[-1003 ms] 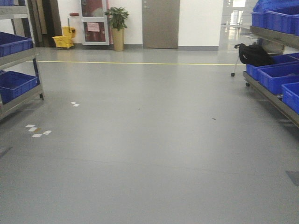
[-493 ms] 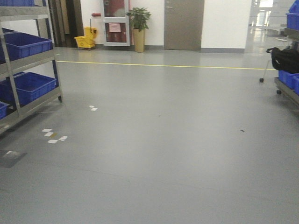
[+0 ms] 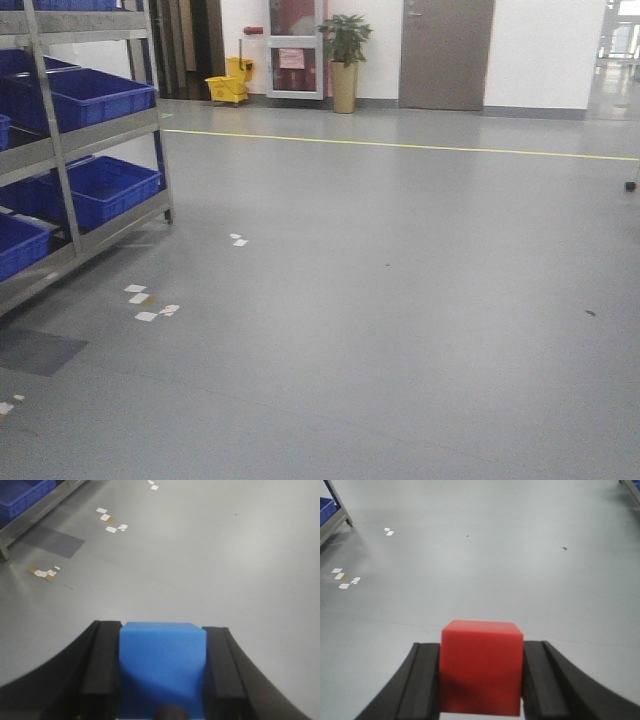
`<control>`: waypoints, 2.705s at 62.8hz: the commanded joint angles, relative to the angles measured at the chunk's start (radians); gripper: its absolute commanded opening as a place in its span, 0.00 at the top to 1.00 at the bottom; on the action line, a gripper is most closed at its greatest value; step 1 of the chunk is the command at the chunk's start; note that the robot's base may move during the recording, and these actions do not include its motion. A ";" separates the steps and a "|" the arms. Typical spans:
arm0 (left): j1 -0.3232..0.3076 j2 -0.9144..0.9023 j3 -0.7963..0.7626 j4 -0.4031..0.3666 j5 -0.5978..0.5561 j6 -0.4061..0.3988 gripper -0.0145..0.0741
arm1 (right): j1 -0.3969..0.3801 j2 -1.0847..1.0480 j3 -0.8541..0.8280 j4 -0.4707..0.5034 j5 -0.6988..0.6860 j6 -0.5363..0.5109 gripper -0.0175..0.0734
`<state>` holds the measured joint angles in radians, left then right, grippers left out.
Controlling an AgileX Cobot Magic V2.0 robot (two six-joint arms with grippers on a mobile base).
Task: Sort and place red and blue blocks on shelf
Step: 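Drive the base away from the table carrying both cubes, then turn the base toward the metal shelf and approach the blue bins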
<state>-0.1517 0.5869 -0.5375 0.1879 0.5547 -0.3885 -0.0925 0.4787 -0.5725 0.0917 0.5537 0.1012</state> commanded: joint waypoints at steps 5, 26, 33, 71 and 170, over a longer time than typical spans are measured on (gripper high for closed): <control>0.001 0.003 -0.031 0.007 -0.074 -0.007 0.70 | -0.007 0.007 -0.031 -0.007 -0.077 -0.008 0.75; 0.001 0.003 -0.031 0.007 -0.074 -0.007 0.70 | -0.007 0.007 -0.031 -0.007 -0.077 -0.008 0.75; 0.001 0.003 -0.031 0.007 -0.074 -0.007 0.70 | -0.007 0.007 -0.031 -0.007 -0.077 -0.008 0.75; 0.001 0.003 -0.031 0.007 -0.074 -0.007 0.70 | -0.007 0.007 -0.031 -0.007 -0.077 -0.008 0.75; 0.001 0.003 -0.031 0.007 -0.074 -0.007 0.70 | -0.007 0.007 -0.031 -0.007 -0.077 -0.008 0.75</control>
<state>-0.1517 0.5869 -0.5375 0.1879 0.5547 -0.3885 -0.0925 0.4787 -0.5725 0.0917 0.5537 0.1012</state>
